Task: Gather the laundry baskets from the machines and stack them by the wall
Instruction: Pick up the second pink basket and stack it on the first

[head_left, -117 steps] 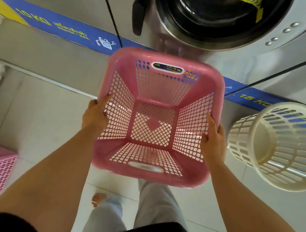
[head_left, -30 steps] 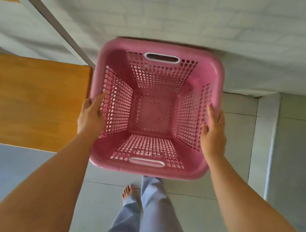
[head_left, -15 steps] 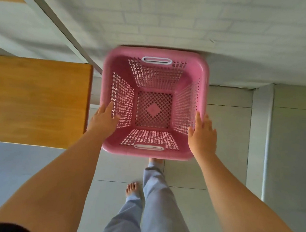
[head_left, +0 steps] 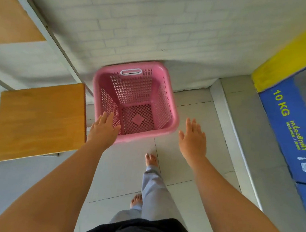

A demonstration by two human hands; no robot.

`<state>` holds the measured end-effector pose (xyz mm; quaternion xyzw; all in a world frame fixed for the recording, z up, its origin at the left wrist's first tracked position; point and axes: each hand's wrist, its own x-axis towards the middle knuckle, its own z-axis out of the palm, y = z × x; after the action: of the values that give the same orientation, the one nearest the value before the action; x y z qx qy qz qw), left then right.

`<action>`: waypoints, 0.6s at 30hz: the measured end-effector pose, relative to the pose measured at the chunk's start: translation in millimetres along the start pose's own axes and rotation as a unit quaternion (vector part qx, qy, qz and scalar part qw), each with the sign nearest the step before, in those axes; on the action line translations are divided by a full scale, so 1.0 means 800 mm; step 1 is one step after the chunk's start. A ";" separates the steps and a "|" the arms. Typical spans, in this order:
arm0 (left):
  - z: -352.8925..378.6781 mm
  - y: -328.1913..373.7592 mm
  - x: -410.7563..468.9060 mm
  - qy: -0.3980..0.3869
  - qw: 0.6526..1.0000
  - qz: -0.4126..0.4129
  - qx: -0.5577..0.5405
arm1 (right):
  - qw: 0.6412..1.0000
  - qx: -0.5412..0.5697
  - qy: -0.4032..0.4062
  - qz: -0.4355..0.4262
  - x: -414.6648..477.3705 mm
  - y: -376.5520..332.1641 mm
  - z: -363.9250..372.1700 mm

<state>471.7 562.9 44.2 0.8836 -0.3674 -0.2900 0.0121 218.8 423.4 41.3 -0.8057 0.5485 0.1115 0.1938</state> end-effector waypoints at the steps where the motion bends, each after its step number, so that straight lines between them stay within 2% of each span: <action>1: 0.000 0.003 -0.017 0.001 1.000 0.012 0.001 | 1.000 0.006 0.005 0.008 -0.024 0.007 -0.002; 9: 0.010 0.075 -0.122 0.007 0.983 0.173 0.066 | 0.991 0.068 0.044 0.104 -0.189 0.091 -0.008; 18: 0.087 0.232 -0.244 -0.045 0.915 0.375 0.141 | 0.943 0.165 0.113 0.266 -0.359 0.222 0.005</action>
<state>206.7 568.5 128.0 0.6596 -0.7090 -0.2485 -0.0215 -52.5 609.0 116.5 -0.5943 0.7719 -0.0248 0.2242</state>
